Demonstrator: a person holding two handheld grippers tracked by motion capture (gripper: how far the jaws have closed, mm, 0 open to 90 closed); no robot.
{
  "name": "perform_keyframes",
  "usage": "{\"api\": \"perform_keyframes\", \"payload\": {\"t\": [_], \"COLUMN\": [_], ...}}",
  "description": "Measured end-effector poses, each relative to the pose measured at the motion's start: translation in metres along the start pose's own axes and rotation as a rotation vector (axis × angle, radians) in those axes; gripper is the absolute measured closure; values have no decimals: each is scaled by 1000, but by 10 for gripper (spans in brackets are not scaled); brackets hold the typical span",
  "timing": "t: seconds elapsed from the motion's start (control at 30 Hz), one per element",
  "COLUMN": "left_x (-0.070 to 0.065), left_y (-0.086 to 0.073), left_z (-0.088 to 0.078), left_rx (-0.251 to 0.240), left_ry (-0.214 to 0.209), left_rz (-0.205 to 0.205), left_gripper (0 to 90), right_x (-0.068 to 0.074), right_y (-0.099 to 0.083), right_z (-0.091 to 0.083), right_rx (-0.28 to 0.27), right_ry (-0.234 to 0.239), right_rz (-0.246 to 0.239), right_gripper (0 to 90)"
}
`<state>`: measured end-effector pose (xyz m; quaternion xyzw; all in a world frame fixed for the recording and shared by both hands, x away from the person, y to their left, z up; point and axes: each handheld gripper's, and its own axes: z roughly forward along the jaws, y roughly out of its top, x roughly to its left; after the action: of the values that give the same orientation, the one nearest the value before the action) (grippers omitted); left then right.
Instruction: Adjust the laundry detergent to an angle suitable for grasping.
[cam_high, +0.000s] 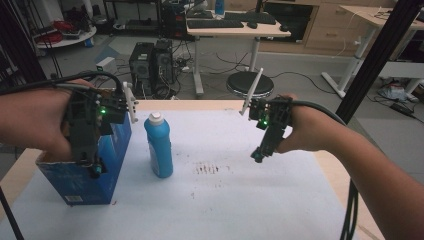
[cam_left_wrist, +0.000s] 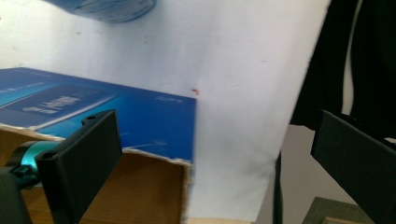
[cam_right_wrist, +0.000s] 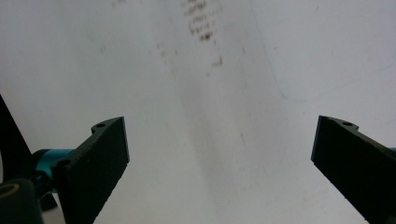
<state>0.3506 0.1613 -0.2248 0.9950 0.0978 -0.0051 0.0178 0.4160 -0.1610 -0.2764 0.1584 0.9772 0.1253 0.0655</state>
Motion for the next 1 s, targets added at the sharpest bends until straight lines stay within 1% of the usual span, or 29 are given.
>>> {"api": "perform_keyframes", "payload": {"t": [0.07, 0.1, 0.17, 0.23, 0.3, 0.37, 0.43, 0.47, 0.5, 0.53, 0.67, 0.7, 0.77, 0.8, 0.87, 0.93, 1.0], "left_x": [-8, -12, -19, -26, -31, -35, -37, -38, -39, -39, -43, -44, -45, -45, -46, -46, -46], "left_y": [-1, -2, -4, -6, -7, -9, -11, -12, -12, -13, -15, -15, -16, -17, -19, -21, -22], "left_z": [-1, -2, -2, -2, -3, -4, -5, -5, -5, -5, -3, -3, -3, -3, -3, -2, -2], "left_rx": [-4, -4, -7, -7, -8, -7, -4, -4, -3, -1, -6, -5, -9, -8, -10, -12, -11], "left_ry": [3, 4, 8, 10, 8, 14, 15, 16, 20, 21, 18, 18, 17, 18, 19, 17, 17], "left_rz": [11, 9, 10, 12, 19, 20, 20, 16, 16, 17, 20, 24, 26, 25, 24, 19, 20], "left_gripper": [18, 18, 17, 18, 18, 18, 17, 17, 17, 17, 18, 17, 17, 17, 17, 18, 18], "right_x": [5, 7, 11, 14, 17, 19, 21, 23, 23, 24, 30, 32, 36, 40, 42, 44, 45], "right_y": [5, 7, 12, 16, 20, 24, 28, 32, 32, 34, 41, 43, 48, 54, 57, 62, 66], "right_z": [-2, -2, -2, -2, -1, 0, 2, 5, 5, 7, 13, 15, 19, 23, 25, 28, 30], "right_rx": [-48, -69, -94, -139, -193, -249, -291, -318, -318, -325, -387, -401, -408, -412, -415, -430, -449], "right_ry": [1, -1, -24, -26, -27, -13, -22, -27, -27, -29, -9, -12, -26, -51, -57, -73, -75], "right_rz": [26, 37, 56, 82, 116, 157, 191, 224, 224, 236, 273, 277, 284, 290, 297, 307, 320], "right_gripper": [31, 31, 31, 31, 31, 31, 31, 31, 31, 31, 31, 31, 31, 31, 31, 31, 31]}}
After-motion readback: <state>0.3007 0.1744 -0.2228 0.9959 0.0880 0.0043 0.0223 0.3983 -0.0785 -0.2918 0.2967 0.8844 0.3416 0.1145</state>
